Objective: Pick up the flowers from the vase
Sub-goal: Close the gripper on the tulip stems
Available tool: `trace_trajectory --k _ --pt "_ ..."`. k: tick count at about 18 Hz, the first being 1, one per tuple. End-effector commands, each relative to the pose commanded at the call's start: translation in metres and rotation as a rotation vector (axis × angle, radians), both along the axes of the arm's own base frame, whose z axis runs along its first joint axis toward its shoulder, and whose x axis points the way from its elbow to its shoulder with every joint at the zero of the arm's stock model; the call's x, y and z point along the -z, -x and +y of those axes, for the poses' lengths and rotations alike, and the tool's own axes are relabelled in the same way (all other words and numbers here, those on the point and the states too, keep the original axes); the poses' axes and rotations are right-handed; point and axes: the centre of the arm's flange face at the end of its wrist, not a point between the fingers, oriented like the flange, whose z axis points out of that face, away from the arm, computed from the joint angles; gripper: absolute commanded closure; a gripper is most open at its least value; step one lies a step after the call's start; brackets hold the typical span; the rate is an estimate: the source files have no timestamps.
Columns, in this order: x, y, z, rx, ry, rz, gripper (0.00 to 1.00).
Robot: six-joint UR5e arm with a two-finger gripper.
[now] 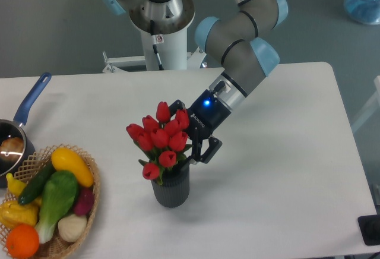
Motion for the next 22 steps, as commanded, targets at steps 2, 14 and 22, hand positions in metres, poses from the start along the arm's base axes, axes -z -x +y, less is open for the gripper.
trace_trajectory --k 2,14,22 --pt "0.0015 0.0003 0.0002 0.001 0.0 -0.002 0.04" --pt "0.003 0.0049 0.0022 0.004 -0.029 -0.016 0.42" --pt "0.0044 0.0061 0.0013 0.001 -0.035 -0.024 0.57"
